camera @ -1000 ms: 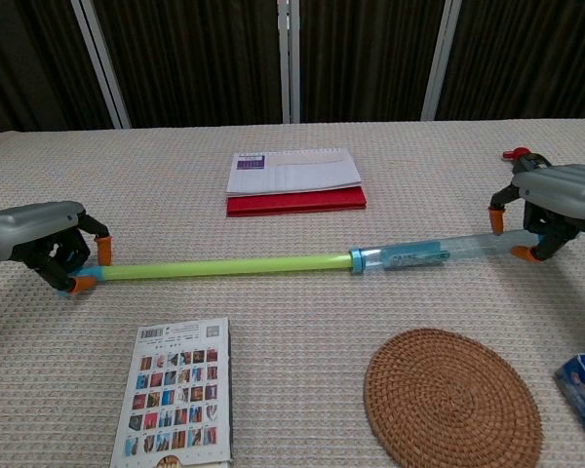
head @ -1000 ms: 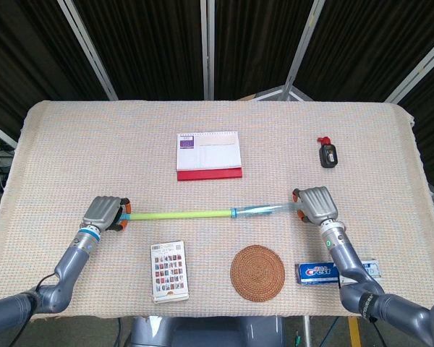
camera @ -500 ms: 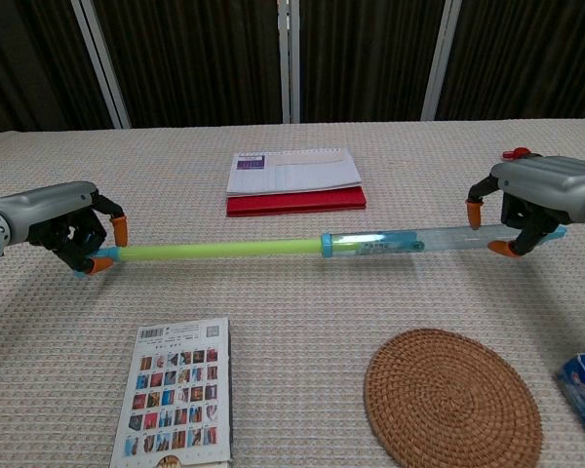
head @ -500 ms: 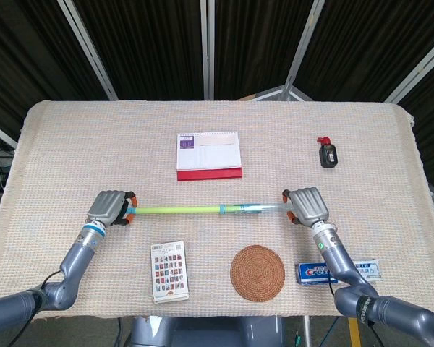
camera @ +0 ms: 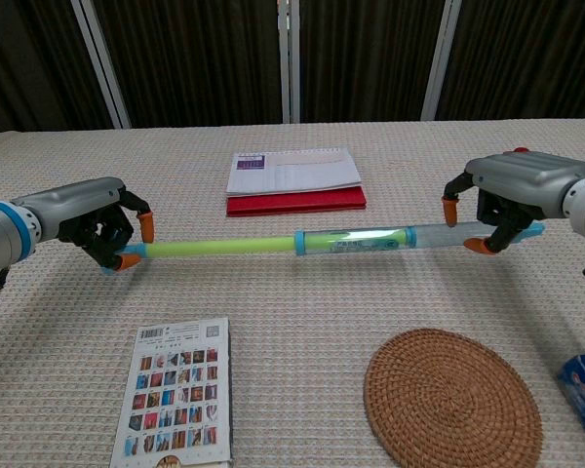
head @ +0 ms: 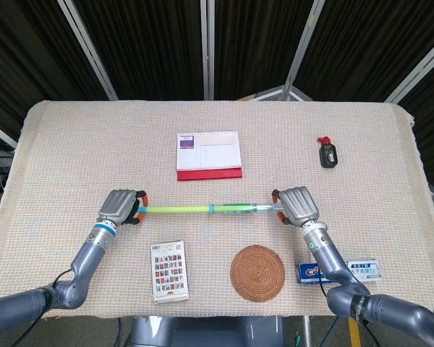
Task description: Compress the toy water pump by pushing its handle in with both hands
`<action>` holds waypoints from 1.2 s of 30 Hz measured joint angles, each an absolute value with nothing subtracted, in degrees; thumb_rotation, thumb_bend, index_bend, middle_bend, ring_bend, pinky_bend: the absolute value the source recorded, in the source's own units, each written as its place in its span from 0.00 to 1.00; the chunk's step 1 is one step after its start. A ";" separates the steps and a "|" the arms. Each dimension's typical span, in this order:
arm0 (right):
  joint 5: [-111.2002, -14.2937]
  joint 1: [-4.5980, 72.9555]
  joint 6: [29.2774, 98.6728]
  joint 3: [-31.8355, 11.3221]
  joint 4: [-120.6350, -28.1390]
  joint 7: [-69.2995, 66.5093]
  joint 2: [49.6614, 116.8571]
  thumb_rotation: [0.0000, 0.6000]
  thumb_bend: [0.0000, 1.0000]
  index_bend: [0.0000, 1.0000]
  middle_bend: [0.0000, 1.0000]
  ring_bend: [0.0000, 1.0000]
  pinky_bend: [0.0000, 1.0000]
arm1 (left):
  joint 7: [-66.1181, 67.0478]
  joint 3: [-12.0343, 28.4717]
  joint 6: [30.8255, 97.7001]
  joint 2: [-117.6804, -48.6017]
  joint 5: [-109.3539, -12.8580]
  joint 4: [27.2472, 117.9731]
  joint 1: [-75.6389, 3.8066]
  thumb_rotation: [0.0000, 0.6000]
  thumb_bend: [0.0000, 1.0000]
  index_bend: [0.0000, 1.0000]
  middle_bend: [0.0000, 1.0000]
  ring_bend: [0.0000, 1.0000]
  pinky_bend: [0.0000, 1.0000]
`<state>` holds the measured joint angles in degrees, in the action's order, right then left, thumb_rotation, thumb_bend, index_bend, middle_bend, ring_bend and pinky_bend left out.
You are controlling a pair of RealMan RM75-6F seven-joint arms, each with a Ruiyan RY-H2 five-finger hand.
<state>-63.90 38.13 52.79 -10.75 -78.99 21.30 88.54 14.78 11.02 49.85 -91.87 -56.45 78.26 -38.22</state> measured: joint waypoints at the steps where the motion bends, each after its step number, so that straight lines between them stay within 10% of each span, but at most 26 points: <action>1: -63.77 38.29 52.77 -10.80 -79.08 21.47 88.67 1.00 0.40 0.66 1.00 1.00 1.00 | 14.92 11.05 49.87 -92.03 -56.33 78.34 -38.34 1.00 0.46 0.76 0.79 0.73 0.91; 30: -61.48 41.82 53.92 -11.33 -83.06 26.57 91.40 1.00 0.40 0.66 1.00 1.00 1.00 | 17.46 12.85 50.86 -98.82 -53.83 78.26 -42.85 1.00 0.46 0.73 0.79 0.73 0.91; 32: -61.22 41.91 54.04 -11.31 -83.15 26.78 91.46 1.00 0.39 0.61 1.00 1.00 1.00 | 17.27 12.91 50.69 -98.87 -53.69 78.24 -42.98 1.00 0.45 0.65 0.79 0.73 0.91; 36: -60.97 42.02 54.38 -11.07 -83.21 27.23 91.59 1.00 0.07 0.11 1.00 1.00 1.00 | 16.85 12.81 50.55 -99.00 -53.94 78.04 -43.15 1.00 0.35 0.21 0.77 0.73 0.90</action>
<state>-60.97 42.02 54.38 -11.07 -83.21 27.23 91.59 16.85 12.81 50.55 -99.00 -53.94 78.04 -43.15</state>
